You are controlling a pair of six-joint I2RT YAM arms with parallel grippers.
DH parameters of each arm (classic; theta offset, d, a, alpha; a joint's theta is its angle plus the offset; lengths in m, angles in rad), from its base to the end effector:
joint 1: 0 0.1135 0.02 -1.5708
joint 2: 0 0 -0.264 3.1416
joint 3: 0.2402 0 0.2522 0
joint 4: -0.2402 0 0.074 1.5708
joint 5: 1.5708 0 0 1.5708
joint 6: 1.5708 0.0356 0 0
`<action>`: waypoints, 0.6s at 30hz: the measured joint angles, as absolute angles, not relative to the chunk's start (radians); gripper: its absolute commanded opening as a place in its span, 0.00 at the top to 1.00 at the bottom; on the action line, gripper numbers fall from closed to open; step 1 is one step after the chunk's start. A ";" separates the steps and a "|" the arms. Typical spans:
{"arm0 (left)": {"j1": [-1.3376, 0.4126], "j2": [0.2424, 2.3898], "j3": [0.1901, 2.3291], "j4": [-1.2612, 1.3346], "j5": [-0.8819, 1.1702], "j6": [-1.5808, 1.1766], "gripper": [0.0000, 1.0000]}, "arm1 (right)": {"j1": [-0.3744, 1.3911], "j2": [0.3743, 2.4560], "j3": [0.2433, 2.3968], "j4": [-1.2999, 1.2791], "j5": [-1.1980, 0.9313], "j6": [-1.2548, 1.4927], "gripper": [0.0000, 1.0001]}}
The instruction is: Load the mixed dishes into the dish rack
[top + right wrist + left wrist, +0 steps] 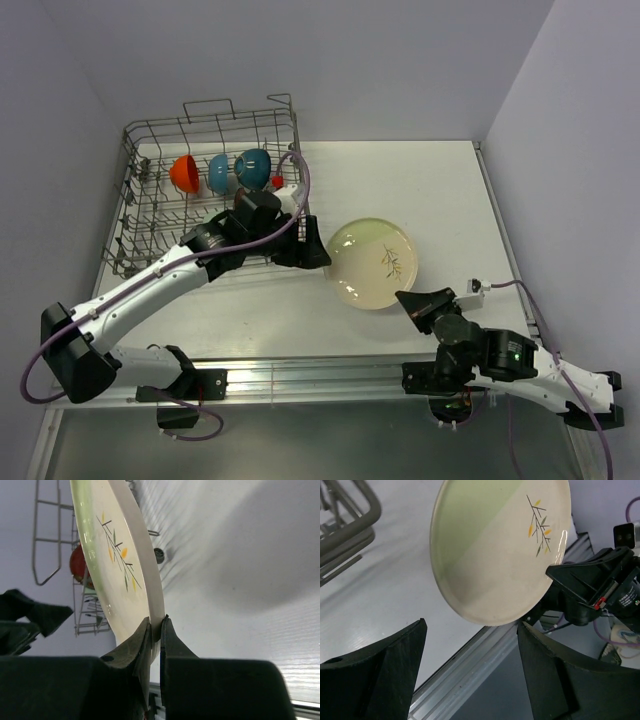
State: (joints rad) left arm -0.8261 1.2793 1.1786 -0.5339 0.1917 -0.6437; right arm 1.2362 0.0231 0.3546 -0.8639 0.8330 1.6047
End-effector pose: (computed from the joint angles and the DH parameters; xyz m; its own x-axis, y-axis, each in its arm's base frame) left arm 0.1859 -0.2117 0.3368 -0.8170 0.0171 -0.5764 0.4194 0.7036 -0.5737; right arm 0.0421 0.0410 0.2063 -0.4201 0.8389 -0.3462 0.1810 0.4513 0.8738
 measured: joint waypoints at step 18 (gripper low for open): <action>-0.749 1.400 1.201 -0.428 0.485 -0.551 0.23 | 1.236 0.023 0.457 -0.815 0.762 1.448 1.00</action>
State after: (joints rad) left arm -0.7486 1.4002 1.2015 -0.4278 0.4847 -0.5510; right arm 1.2362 0.0227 0.4568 -0.8150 0.7620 1.4475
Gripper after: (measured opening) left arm 0.775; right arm 0.100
